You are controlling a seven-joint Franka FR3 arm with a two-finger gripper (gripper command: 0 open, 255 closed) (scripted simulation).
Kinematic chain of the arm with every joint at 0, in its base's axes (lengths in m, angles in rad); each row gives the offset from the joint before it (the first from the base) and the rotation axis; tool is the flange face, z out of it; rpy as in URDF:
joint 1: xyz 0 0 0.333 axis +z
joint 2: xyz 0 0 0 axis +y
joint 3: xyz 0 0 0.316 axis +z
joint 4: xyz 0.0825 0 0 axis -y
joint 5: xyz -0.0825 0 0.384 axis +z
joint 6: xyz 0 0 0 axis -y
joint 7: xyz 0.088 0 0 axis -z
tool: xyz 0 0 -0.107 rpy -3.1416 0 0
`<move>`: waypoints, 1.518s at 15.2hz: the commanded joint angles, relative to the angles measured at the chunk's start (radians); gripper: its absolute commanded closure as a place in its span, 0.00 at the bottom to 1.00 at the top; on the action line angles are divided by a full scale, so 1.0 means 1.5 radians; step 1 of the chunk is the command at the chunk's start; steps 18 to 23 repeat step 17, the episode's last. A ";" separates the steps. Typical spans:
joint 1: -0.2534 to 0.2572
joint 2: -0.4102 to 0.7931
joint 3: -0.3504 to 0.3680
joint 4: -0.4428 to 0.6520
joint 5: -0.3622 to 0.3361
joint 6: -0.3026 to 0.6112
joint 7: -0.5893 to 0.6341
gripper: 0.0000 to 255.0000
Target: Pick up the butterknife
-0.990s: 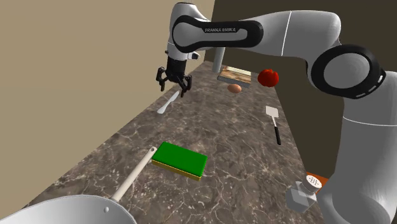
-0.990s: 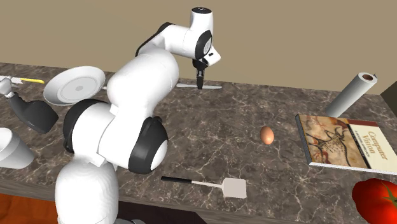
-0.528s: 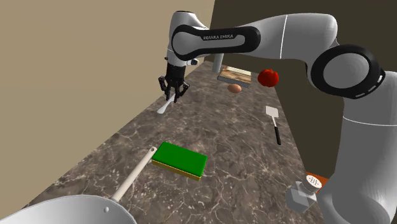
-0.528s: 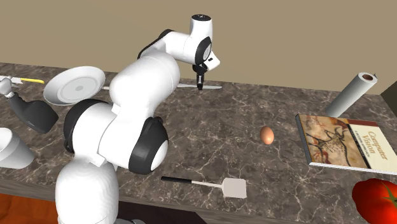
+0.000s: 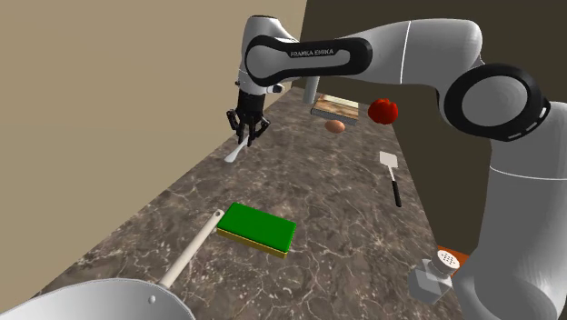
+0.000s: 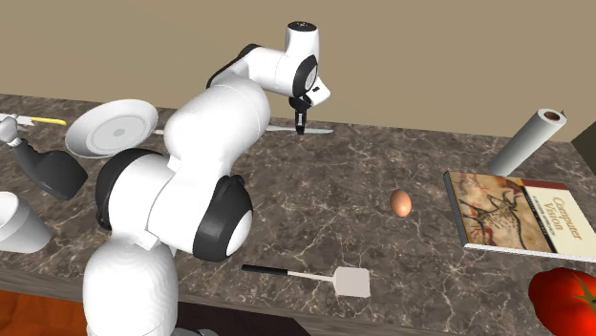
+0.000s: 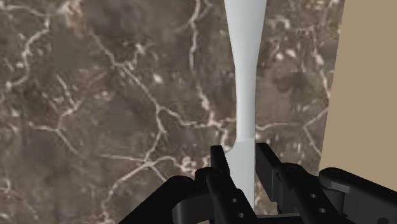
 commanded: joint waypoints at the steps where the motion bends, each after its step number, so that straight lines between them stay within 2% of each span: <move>1: 0.000 0.001 0.000 0.008 0.000 -0.008 0.000 1.00; 15: 0.013 0.010 0.002 0.149 -0.001 -0.139 -0.002 1.00; 23: 0.013 0.010 0.002 0.151 -0.001 -0.141 -0.002 1.00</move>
